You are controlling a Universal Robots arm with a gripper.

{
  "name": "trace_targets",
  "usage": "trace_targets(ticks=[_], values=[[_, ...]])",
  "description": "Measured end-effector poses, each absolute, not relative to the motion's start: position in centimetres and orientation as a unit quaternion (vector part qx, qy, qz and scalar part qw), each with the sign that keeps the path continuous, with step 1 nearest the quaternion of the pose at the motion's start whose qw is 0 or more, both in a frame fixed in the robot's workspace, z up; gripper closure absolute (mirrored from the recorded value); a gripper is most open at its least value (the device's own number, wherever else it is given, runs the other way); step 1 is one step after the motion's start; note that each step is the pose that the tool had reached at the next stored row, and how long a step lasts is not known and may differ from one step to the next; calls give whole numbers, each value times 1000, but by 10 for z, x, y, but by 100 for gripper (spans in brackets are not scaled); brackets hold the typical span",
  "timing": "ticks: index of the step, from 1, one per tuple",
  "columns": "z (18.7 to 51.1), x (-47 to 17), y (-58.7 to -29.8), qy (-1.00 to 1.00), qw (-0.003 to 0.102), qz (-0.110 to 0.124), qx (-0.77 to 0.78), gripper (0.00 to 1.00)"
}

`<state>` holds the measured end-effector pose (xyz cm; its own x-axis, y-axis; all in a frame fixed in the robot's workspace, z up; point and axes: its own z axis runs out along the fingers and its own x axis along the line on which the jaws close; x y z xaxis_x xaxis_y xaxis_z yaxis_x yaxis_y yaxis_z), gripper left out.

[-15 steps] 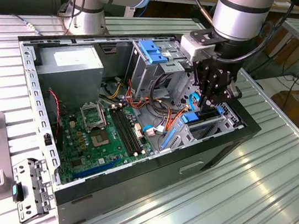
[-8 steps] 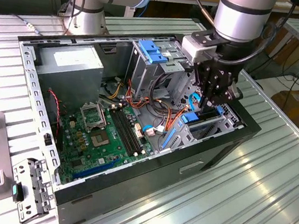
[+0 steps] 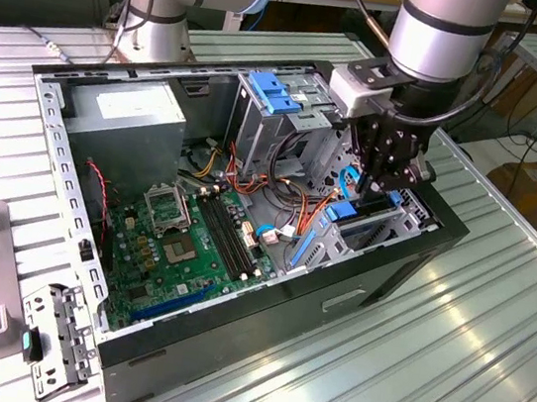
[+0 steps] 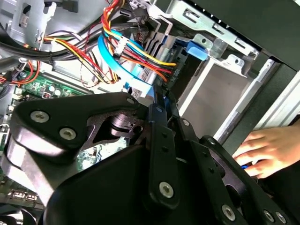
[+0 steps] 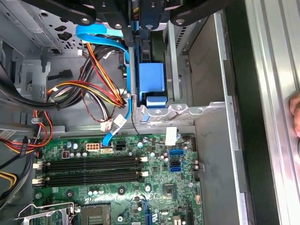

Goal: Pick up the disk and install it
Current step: 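Insert the second disk wire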

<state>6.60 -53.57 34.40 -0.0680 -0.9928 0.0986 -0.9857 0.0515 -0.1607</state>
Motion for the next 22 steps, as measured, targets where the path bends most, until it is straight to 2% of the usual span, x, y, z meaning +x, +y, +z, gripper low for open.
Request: trace_targets(ticks=[8,15,22], values=[[344,69,-538,725,20,-92,-682,84],[343,69,-538,727,34,-77,-682,84],[345,69,-538,727,34,-77,-682,84]])
